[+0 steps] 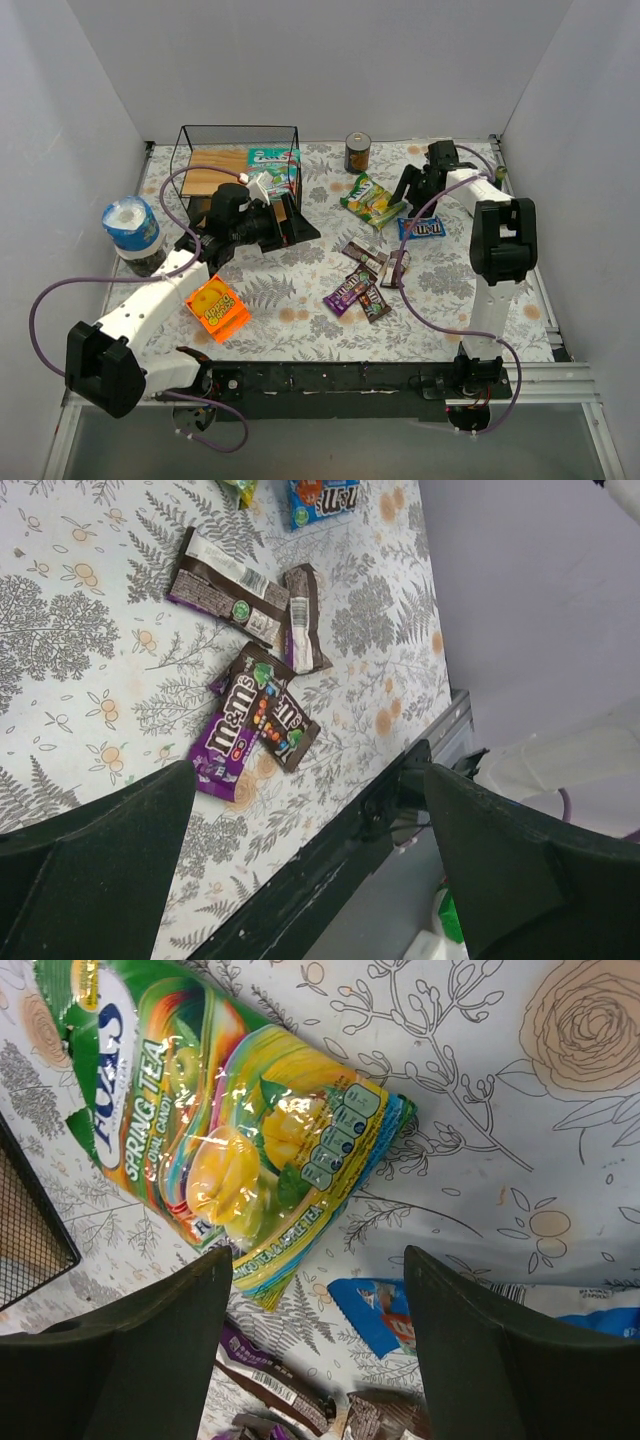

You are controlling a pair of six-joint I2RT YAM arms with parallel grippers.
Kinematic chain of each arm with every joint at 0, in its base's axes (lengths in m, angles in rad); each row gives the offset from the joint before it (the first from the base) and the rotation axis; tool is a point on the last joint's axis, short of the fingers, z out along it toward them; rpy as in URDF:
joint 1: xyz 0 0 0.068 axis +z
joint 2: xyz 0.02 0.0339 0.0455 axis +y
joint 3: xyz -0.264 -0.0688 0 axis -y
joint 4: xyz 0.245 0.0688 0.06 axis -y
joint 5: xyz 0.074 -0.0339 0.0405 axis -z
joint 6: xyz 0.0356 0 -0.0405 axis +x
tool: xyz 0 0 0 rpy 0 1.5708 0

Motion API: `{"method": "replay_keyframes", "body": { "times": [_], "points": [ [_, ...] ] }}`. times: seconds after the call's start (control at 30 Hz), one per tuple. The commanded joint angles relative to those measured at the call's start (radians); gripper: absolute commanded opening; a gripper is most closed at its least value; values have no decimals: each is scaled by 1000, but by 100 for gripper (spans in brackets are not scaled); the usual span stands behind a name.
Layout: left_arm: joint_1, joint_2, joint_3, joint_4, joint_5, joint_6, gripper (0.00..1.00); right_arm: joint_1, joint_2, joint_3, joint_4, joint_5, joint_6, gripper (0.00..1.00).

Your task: Place and organize the candy bags onto the shelf

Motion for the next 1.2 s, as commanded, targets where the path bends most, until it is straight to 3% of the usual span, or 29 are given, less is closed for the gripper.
{"method": "replay_keyframes", "body": {
  "times": [0.0, 0.27, 0.37, 0.6, 0.67, 0.87, 1.07, 1.17],
  "points": [
    [-22, 13, -12, 80, -139, -115, 98, 9, 44, 19, 37, 1, 23, 75],
    [-38, 48, -7, 85, -163, -164, 98, 10, 108, 6, 136, -17, 59, 65],
    [-47, 53, -8, 88, -169, -173, 96, 12, 120, 7, 151, -26, 65, 56],
    [-62, 54, -24, 91, -198, -206, 85, 30, 58, -83, 152, -52, 94, 10],
    [-67, 56, -31, 93, -215, -219, 84, 36, 0, -158, 162, -60, 115, 3],
    [-101, 93, -41, 94, -241, -264, 80, 63, -202, -399, 195, -131, 221, 1],
    [-159, 171, -33, 105, -309, -345, 78, 131, -392, -611, 287, -167, 437, 1],
    [-191, 235, -19, 113, -326, -360, 77, 190, -421, -619, 254, -145, 491, 1]
  ]
}}
